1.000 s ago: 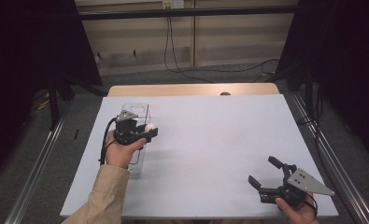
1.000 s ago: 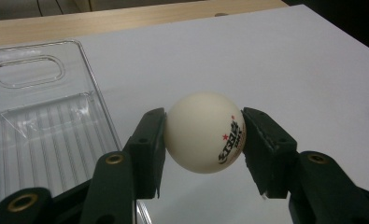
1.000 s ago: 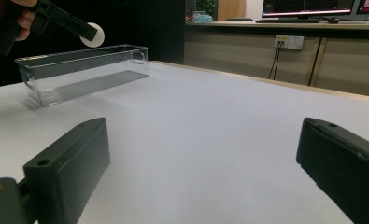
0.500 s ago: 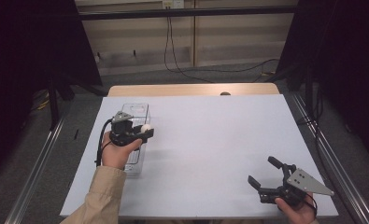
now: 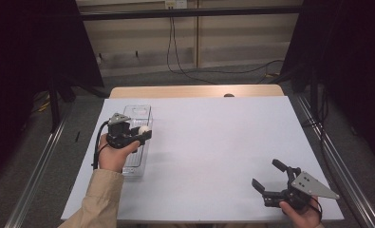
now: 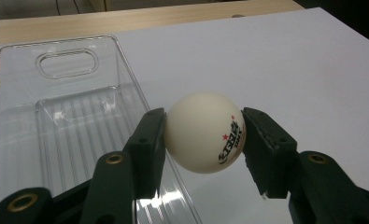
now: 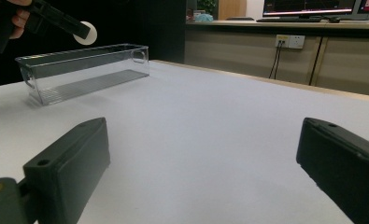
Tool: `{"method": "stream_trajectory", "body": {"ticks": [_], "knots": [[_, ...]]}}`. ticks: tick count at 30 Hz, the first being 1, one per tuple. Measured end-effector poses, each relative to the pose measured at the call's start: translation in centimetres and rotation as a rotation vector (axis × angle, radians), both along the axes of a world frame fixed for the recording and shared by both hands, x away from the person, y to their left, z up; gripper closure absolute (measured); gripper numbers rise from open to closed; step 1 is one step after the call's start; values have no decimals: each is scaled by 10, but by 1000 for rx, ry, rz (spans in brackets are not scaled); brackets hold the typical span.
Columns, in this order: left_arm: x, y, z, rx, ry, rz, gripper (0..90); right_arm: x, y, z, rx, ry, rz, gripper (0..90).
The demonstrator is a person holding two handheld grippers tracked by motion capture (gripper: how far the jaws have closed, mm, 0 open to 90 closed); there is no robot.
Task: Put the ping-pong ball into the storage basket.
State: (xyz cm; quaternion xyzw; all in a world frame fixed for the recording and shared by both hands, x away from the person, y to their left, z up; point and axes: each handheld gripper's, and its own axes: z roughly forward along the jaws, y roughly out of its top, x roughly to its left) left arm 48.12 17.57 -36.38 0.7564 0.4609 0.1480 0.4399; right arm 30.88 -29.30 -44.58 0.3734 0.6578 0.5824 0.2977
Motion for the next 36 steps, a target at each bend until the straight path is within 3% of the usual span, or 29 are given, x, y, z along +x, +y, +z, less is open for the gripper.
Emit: {"method": "stream_trajectory", "body": {"ticks": [36], "knots": [[1,20,-6,43,0,48,512,0,0,-1,0,3,0,23]]}}
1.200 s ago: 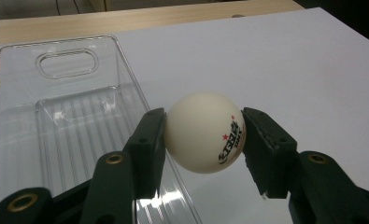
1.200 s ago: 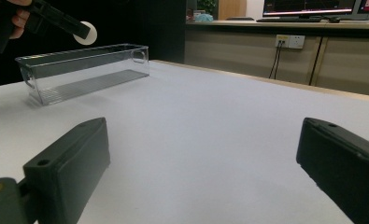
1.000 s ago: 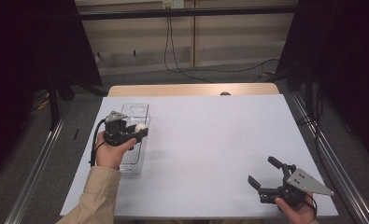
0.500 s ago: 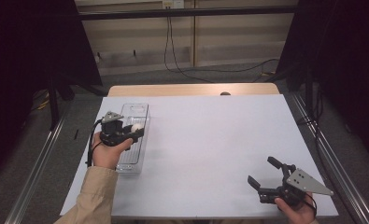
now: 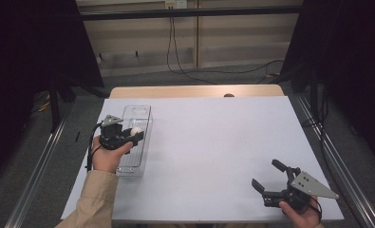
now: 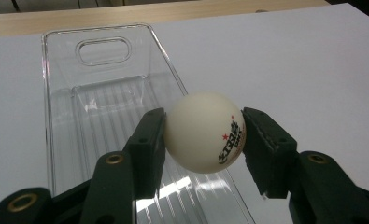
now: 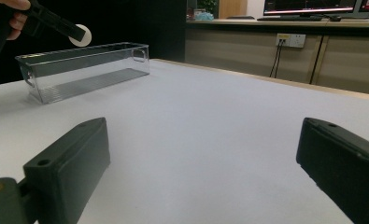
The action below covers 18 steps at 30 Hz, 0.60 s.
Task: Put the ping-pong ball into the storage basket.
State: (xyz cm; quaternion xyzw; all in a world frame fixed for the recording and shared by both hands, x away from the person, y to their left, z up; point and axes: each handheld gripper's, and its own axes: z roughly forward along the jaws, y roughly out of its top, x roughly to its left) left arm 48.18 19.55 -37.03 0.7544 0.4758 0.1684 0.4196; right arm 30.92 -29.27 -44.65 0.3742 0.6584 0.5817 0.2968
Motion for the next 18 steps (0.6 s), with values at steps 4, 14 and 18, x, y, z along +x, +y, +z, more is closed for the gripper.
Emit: {"method": "stream_trajectory", "body": {"ticks": [4,14,18], "knots": [[0,1,-1,-1,2,1,512,0,0,0,1,-1,-3,24],[0,3,-2,5,1,13,512,0,0,0,1,0,0,23],[0,3,-4,13,1,16,511,0,-1,0,-4,-1,5,23]]}}
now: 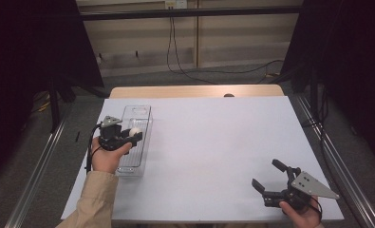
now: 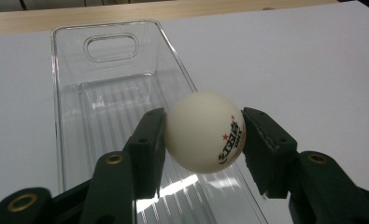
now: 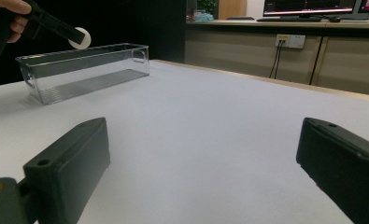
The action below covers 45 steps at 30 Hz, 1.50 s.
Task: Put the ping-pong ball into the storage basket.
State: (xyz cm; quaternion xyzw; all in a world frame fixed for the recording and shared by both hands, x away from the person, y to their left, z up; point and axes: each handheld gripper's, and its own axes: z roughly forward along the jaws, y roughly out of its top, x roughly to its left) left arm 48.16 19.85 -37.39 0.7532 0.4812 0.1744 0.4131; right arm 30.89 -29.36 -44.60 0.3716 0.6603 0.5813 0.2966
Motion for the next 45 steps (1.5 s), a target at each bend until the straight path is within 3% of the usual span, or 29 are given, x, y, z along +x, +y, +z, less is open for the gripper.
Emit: {"method": "stream_trajectory", "body": {"ticks": [30,32,35,41,45], "knots": [[1,7,-11,8,-4,53,504,-1,0,1,6,0,-5,23],[0,8,-11,18,-12,69,421,0,0,0,5,-1,-3,23],[-1,9,-10,22,-28,78,376,0,0,0,2,1,-1,23],[-10,7,-9,-26,-66,83,270,0,1,0,4,0,-6,23],[-20,7,-6,-43,-121,77,199,-1,2,1,8,4,-7,23]]}}
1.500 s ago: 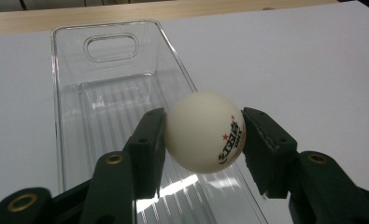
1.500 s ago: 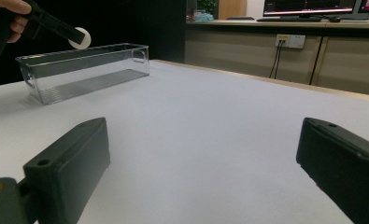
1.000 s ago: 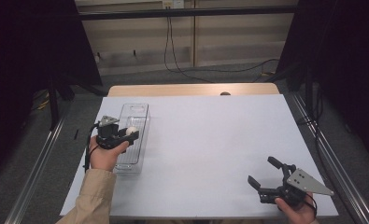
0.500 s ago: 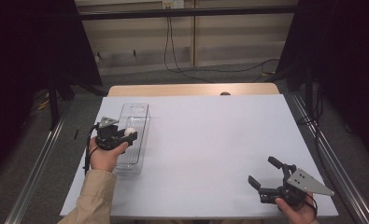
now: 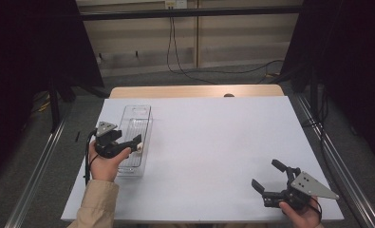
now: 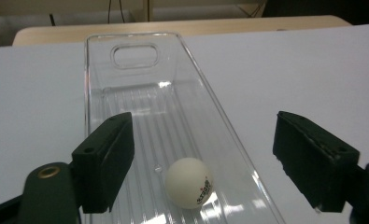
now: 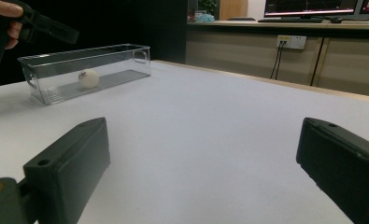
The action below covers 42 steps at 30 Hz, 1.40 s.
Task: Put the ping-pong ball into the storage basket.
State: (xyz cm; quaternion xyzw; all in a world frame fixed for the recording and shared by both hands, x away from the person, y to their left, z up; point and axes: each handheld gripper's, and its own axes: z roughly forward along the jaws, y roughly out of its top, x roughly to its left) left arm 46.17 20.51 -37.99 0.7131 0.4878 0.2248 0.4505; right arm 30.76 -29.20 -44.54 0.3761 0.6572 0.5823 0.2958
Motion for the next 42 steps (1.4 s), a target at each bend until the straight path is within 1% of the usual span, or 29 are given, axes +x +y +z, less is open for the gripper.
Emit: {"method": "stream_trajectory", "body": {"ticks": [1,2,4,6,7,10,11,13,16,17,19,21,22,23,25,27,29,30,31,32,33,34,38,39,40,42], "knots": [[-3,0,0,-13,-11,0,188,0,0,0,1,-4,-3,23],[-5,1,0,-24,-16,7,173,0,-2,0,-4,-8,4,23],[-9,1,-2,-43,-23,4,138,-1,-2,1,-5,-11,-2,23],[-13,2,-3,-47,-43,5,128,0,-2,0,-5,-14,2,23],[-15,2,-4,-58,-58,3,124,-1,-2,1,-7,-11,5,23],[-21,3,-6,-75,-80,-5,118,-1,-2,0,-1,-8,1,23],[-23,3,-7,-82,-83,-15,113,-1,-2,0,-1,-6,-1,23],[-27,3,-8,-91,-92,-14,108,-1,-2,0,-3,-6,-4,23],[-31,3,-8,-89,-106,-20,101,-1,-2,0,-3,-4,-4,23],[-32,3,-8,-99,-109,-25,98,-1,-1,0,0,-4,-2,23],[-36,3,-7,-98,-122,-26,95,-1,-2,0,-5,-5,3,23],[-38,3,-8,-107,-132,-37,91,-1,-2,0,-5,-5,3,23],[-40,2,-8,-103,-136,-36,89,-1,-2,0,-1,-4,-3,23],[-41,3,-9,-106,-140,-49,86,-1,-2,0,-1,-4,-2,23],[-43,3,-10,-104,-152,-53,86,-1,-2,0,-4,-4,3,23],[-46,4,-11,-107,-158,-55,83,-1,-2,0,-5,-5,4,23],[-48,4,-12,-96,-160,-48,78,-1,-1,0,0,-3,0,23],[-49,4,-13,-102,-162,-56,77,-1,-1,0,-5,-4,5,23],[-50,4,-13,-105,-166,-51,76,-1,-1,0,-5,-3,5,23],[-51,5,-14,-98,-169,-48,74,-1,-1,0,-5,-3,4,23],[-52,5,-14,-109,-173,-48,71,-1,-1,0,-5,-3,4,23],[-53,6,-14,-110,-173,-51,69,-1,-1,0,-5,-3,4,23],[-57,7,-16,-126,-196,-56,63,-1,-1,0,-4,-5,-4,23],[-58,8,-16,-118,-195,-59,62,-1,-1,0,-3,-3,-3,23],[-58,8,-16,-124,-201,-60,56,-1,-1,-1,-10,-3,2,23],[-60,8,-16,-124,-204,-54,56,-1,-1,-1,-5,-3,-2,23]]}}
